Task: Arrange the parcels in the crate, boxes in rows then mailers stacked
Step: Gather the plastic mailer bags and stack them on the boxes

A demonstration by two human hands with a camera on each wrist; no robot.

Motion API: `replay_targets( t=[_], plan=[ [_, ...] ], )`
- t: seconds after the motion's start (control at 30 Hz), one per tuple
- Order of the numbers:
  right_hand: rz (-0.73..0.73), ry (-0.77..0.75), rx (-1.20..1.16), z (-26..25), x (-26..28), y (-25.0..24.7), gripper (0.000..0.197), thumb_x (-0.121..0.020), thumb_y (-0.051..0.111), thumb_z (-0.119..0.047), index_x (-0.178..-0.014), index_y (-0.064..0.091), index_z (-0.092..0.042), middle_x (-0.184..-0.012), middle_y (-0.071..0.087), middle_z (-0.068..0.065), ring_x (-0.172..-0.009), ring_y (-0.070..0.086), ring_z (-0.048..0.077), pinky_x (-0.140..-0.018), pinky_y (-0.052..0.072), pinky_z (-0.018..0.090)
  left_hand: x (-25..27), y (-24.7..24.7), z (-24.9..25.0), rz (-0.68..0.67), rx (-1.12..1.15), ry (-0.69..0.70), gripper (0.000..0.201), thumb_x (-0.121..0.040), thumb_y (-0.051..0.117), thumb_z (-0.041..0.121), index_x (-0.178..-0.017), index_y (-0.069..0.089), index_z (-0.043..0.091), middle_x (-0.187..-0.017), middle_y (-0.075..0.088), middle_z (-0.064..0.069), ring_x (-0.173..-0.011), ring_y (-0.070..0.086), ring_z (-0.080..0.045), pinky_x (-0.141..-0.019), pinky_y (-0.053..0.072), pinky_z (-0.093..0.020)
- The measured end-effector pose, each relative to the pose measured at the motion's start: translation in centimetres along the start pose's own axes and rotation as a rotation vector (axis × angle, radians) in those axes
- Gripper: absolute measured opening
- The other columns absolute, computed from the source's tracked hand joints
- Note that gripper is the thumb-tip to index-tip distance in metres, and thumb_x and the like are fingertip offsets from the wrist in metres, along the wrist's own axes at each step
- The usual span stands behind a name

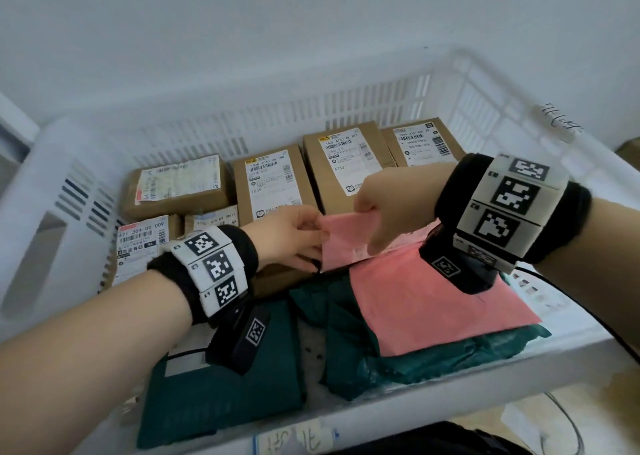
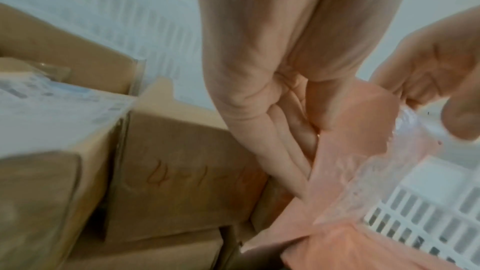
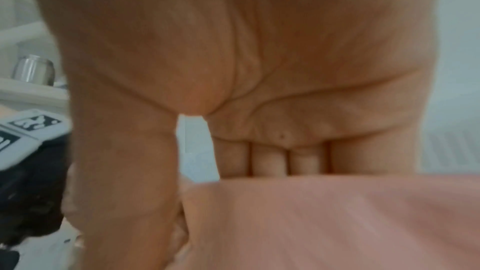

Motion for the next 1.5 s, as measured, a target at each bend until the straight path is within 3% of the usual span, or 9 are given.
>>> replay_targets(
  t=[0.1,0.27,0.37,0.63,0.9,1.1,1.27,1.4,1.5],
  plan=[
    [0.124,0.042,0.008,0.5,-0.2,-0.6,0.030,-0.084,0.067,-0.024,-0.111,0.062,-0.012,-0.085,0.058,-0.001,-0.075,0.053,0.016,-0.052,0.033,0.018,0.9,-1.9,0.8,0.075,0.052,0.027,0.023,-0.099,0.045,0.010,-0.120,0.050,0.003,-0.112,0.064,-0.020,-0.095,0.068,-0.029,-0.071,0.061,-0.032],
    [0.205,0.008,-0.080,0.0,-1.5,-1.9,0.021,-0.093,0.051,-0.016,-0.072,0.049,-0.018,-0.070,0.049,-0.005,-0.078,0.049,0.020,-0.050,0.029,0.016,3.1,-5.7,1.1,0.233,0.040,-0.020,0.011,-0.100,0.041,0.014,-0.099,0.051,0.009,-0.110,0.058,-0.016,-0.095,0.066,-0.028,-0.064,0.061,-0.035],
    [0.162,-0.091,-0.194,-1.9,-2.2,-2.5,0.007,-0.092,0.050,-0.014,-0.089,0.052,-0.021,-0.075,0.054,-0.008,-0.080,0.053,0.016,-0.057,0.038,0.015,4.2,-7.5,1.1,0.354,-0.142,-0.044,0.015,-0.100,0.042,0.015,-0.106,0.054,0.008,-0.096,0.055,-0.011,-0.083,0.061,-0.021,-0.061,0.060,-0.032],
    [-0.063,-0.315,-0.066,-10.4,-6.5,1.0,0.013,-0.092,0.050,-0.013,-0.097,0.061,-0.010,-0.090,0.062,-0.003,-0.084,0.059,0.018,-0.066,0.045,0.020,7.9,-10.7,-1.0,0.729,-0.431,0.067,0.037,-0.097,0.042,0.019,-0.133,0.048,0.015,-0.125,0.058,-0.005,-0.117,0.054,-0.023,-0.101,0.043,-0.033],
    [-0.201,-0.360,0.099,-19.8,-9.1,8.4,0.041,-0.092,0.049,-0.003,-0.132,0.041,-0.004,-0.123,0.056,0.014,-0.109,0.059,0.031,-0.083,0.050,0.037,7.8,-11.8,-5.3,0.650,-0.397,0.000,0.037,-0.099,0.041,0.021,-0.135,0.048,0.013,-0.133,0.054,-0.005,-0.121,0.051,-0.018,-0.089,0.037,-0.022],
    [0.246,-0.791,0.428,-21.0,-7.7,11.3,0.046,-0.092,0.029,-0.015,-0.129,0.055,-0.006,-0.137,0.049,0.014,-0.123,0.049,0.034,-0.096,0.046,0.043,7.8,-13.0,-6.3,0.589,-0.605,-0.049,0.025,-0.099,0.037,0.019,-0.111,0.058,0.011,-0.107,0.059,-0.007,-0.099,0.057,-0.022,-0.086,0.046,-0.031],
    [-0.289,-0.646,0.556,-20.8,-9.9,15.5,0.085,-0.081,0.068,-0.033,-0.148,0.016,-0.033,-0.157,0.002,0.011,-0.142,0.004,0.045,-0.108,0.031,0.058,6.7,-12.7,-6.8,0.525,-0.689,-0.053,0.025,-0.097,0.038,0.016,-0.074,0.047,0.012,-0.069,0.044,-0.005,-0.062,0.042,-0.019,-0.057,0.035,-0.025],
    [-0.359,-0.643,0.525,-20.8,-10.5,14.8,0.088,-0.084,0.066,-0.033,-0.150,0.007,-0.036,-0.160,-0.006,0.007,-0.144,0.003,0.041,-0.110,0.027,0.054,6.5,-12.3,-6.9,0.468,-0.687,-0.079,0.029,-0.099,0.036,0.018,-0.112,0.059,0.008,-0.108,0.060,-0.008,-0.097,0.057,-0.023,-0.081,0.042,-0.029],
    [-0.339,-0.612,0.299,-19.5,-9.8,10.7,0.074,-0.090,0.061,-0.028,-0.151,0.020,-0.025,-0.157,0.021,0.006,-0.141,0.029,0.027,-0.113,0.031,0.038,6.9,-11.7,-6.5,0.462,-0.697,-0.062,0.033,-0.100,0.037,0.023,-0.121,0.058,0.009,-0.122,0.060,-0.007,-0.111,0.057,-0.022,-0.091,0.043,-0.031]
  ],
)
Point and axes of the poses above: each hand's wrist, its own x-axis away from the middle knuckle, its own y-axis out of the palm, z = x × y, the point moved 1 cm from there along -x, towards the middle knuckle
